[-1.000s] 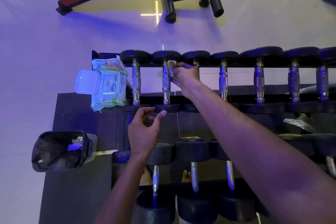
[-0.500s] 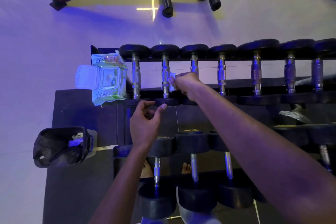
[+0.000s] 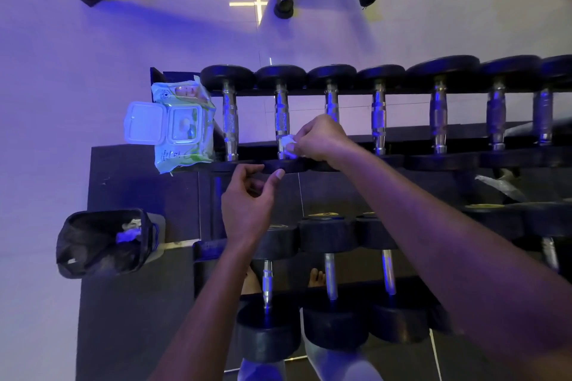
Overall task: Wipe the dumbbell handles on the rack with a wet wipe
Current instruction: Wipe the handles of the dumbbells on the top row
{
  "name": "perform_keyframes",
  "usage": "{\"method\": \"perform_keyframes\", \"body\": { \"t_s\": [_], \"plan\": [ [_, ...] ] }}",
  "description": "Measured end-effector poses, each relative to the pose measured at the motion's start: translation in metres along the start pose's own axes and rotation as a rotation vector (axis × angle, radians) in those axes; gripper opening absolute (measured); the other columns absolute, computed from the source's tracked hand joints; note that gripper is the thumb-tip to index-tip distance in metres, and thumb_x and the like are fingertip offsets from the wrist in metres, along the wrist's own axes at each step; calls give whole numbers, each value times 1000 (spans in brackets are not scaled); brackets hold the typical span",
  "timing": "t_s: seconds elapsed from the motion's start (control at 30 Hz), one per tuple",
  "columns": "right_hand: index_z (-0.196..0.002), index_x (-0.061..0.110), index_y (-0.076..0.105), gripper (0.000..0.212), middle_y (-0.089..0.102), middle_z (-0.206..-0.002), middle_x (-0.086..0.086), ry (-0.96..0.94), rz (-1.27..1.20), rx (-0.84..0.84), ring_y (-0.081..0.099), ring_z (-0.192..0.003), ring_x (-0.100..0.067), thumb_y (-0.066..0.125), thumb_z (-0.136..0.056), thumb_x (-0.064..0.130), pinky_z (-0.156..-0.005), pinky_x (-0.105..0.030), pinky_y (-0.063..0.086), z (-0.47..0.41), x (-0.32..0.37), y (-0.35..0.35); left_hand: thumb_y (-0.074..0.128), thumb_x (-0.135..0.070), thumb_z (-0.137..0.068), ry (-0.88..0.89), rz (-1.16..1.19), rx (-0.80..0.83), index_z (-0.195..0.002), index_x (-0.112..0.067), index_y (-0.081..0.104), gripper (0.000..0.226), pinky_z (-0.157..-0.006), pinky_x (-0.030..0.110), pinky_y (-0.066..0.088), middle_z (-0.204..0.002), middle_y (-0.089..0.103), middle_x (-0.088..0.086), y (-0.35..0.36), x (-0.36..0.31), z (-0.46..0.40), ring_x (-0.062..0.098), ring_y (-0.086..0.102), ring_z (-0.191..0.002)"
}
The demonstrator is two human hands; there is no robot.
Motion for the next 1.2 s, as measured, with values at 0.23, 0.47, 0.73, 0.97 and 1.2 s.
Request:
{"method": "perform_keyframes", "body": {
  "t_s": [0.23,0.47,0.73,0.97,1.2],
  "plan": [
    [-88,32,77,13,76,-84,16,-528,69,-206,70,-76,-4,83,-85,43,-76,-31,56,-18,52,-28,86,-54,-90,-3,-25,1,-112,-30,71,36,-71,26,52,-76,69,-6,0,2,-1,1,61,-67],
    [-103,28,71,19,69,-85,0,-803,977,-315,59,-74,-32,54,-101,18,-65,-34,35,-28,76,-29,84,-58,-91,-4,-31,-23,-113,-35,70,35,-69,25,51,-77,69,-7,2,6,4,3,64,-69],
    [-108,25,65,30,69,-97,-3,-830,1148,-70,59,-83,-32,46,-107,48,-66,-35,38,-21,82,-47,85,-57,-91,-18,-39,-14,-111,-36,69,33,-69,29,53,-75,68,-8,1,5,3,2,65,-69],
    [-110,34,68,31,65,-90,8,-844,1150,-48,50,-76,-25,63,-90,10,-64,-31,33,-21,89,-58,84,-57,-91,-20,-35,-21,-112,-34,69,34,-69,31,53,-75,68,-8,4,5,4,2,63,-68],
    [-113,25,65,25,68,-90,-3,-948,1206,-158,60,-77,-33,55,-97,9,-65,-35,40,-22,91,-44,84,-59,-91,-13,-26,-15,-113,-35,68,36,-71,34,55,-77,68,-8,3,7,4,4,65,-71]
  ]
}}
Point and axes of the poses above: each hand's wrist, its own z-axis away from the middle knuckle, its own y-axis out of the palm, x = y × z, the point moved 1 cm from there along -z, towards the middle knuckle
